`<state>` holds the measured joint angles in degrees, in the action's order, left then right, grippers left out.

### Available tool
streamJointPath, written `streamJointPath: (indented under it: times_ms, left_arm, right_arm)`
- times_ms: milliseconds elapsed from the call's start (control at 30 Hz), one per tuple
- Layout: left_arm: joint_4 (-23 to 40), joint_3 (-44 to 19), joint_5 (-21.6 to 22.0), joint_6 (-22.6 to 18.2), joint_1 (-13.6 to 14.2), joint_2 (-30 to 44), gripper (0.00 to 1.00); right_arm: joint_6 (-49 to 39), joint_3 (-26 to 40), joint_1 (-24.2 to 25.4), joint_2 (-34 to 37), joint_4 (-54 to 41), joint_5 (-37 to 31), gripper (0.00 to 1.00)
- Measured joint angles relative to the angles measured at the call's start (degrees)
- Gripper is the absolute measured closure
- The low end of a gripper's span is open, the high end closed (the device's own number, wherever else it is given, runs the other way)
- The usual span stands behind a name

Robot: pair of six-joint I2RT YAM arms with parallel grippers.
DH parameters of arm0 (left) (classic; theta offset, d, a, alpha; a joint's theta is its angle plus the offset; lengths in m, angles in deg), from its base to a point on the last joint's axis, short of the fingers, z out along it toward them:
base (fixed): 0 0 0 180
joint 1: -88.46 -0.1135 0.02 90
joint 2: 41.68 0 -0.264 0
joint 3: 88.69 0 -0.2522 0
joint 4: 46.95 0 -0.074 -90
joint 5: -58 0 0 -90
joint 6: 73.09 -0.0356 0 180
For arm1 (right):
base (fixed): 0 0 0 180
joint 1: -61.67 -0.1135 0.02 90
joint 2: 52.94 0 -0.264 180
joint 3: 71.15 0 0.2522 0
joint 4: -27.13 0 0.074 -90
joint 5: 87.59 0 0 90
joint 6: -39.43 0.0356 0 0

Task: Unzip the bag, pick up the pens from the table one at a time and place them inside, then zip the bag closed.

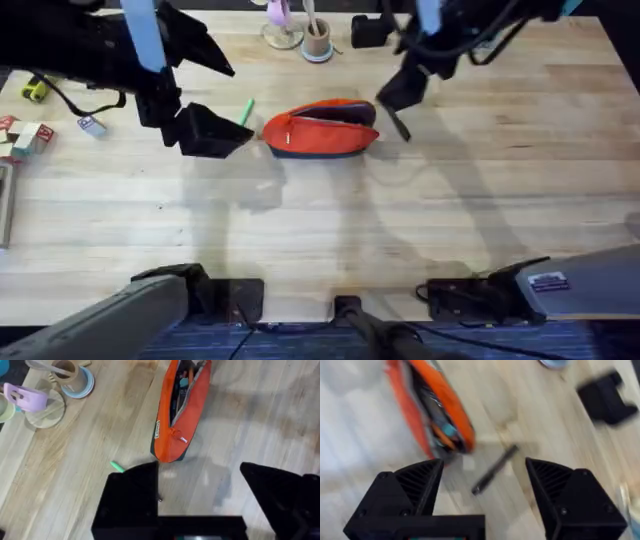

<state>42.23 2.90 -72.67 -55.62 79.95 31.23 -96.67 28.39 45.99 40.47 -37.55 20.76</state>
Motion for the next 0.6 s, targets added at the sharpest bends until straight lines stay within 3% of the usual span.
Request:
streamJointPath:
  times_ms: [233, 600]
  left_arm:
    - [0.0, 0.0, 0.0, 0.0, 0.0, 0.0, 0.008]
    - [0.0, 0.0, 0.0, 0.0, 0.0, 0.0, 0.008]
  right_arm:
    - [5.5, 0.0, 6.2, 0.0, 0.4, -4.7, 0.006]
    - [13.3, 0.0, 7.0, 0.0, -4.9, -5.7, 0.005]
